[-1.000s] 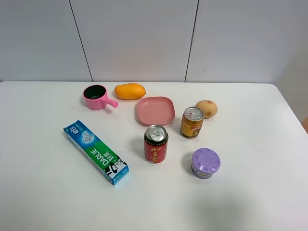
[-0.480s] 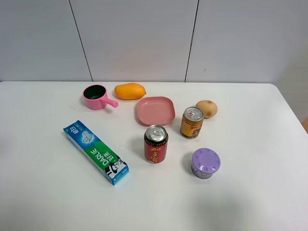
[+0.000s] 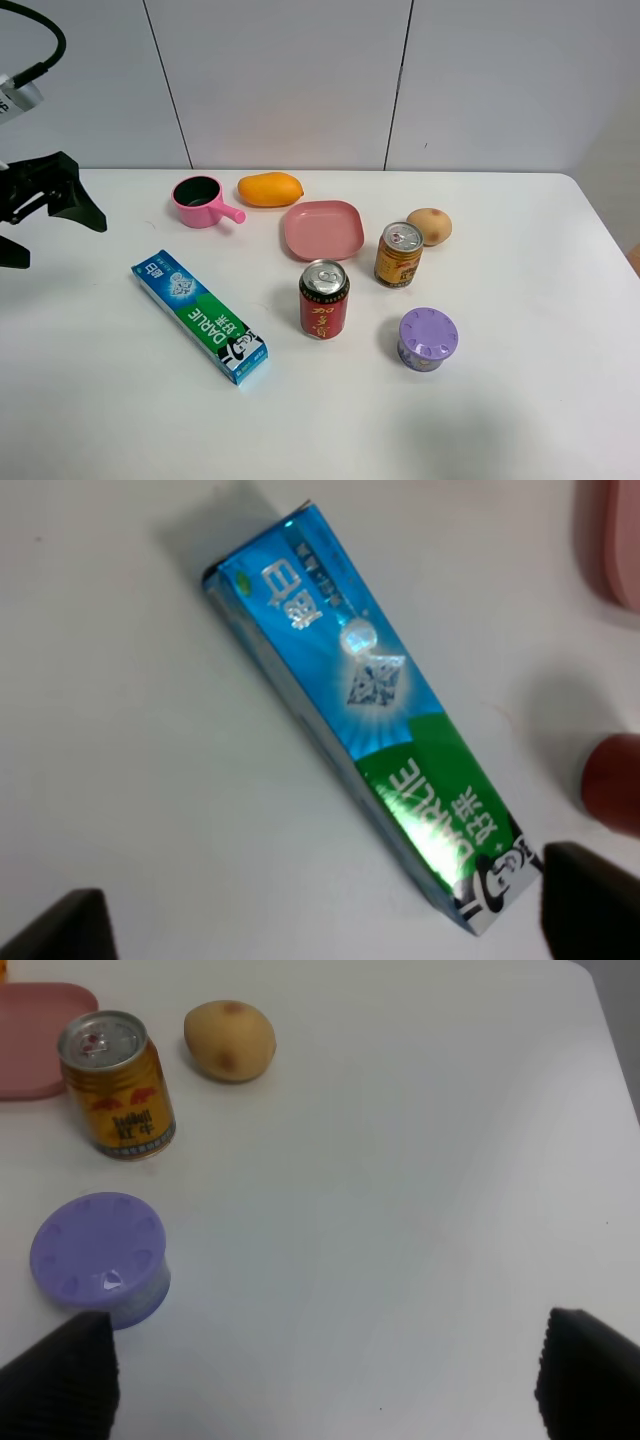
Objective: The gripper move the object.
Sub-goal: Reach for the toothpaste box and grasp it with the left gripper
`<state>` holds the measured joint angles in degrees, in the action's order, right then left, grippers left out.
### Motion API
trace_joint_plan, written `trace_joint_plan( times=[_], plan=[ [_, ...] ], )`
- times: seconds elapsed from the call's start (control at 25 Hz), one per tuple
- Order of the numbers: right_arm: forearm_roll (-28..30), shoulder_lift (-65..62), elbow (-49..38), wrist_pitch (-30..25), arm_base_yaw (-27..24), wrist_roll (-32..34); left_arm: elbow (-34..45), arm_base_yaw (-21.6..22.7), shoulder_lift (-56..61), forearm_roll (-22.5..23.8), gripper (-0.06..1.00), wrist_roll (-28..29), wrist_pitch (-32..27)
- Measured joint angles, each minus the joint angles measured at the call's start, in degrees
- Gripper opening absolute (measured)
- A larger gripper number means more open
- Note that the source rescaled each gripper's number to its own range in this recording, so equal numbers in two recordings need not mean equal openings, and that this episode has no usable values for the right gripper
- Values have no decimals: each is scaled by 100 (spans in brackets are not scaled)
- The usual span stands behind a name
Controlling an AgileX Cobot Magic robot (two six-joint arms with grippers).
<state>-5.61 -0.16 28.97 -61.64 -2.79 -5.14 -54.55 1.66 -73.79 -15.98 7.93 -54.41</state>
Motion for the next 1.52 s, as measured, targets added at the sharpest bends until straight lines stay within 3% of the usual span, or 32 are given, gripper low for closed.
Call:
trace_joint_plan(
  times=[0.12, 0.24, 0.48, 0.68, 0.92, 1.2, 1.52],
  plan=[
    [0, 0, 0, 0, 0, 0, 0, 0, -223, 54, 96, -170, 100],
    [0, 0, 0, 0, 0, 0, 0, -40, -327, 132, 100, -183, 351],
    [0, 0, 0, 0, 0, 0, -29, -815, -467, 186, 100, -60, 1198],
    [0, 0, 0, 0, 0, 0, -36, -1386, -1071, 452, 100, 376, 1213],
    [0, 0, 0, 0, 0, 0, -36, -1429, -1742, 726, 100, 880, 937],
    [0, 0, 0, 0, 0, 0, -40, -1429, -1941, -45, 100, 946, 1692],
    [0, 0, 0, 0, 0, 0, -40, -1429, -2066, -135, 92, 897, 2163]
  ],
)
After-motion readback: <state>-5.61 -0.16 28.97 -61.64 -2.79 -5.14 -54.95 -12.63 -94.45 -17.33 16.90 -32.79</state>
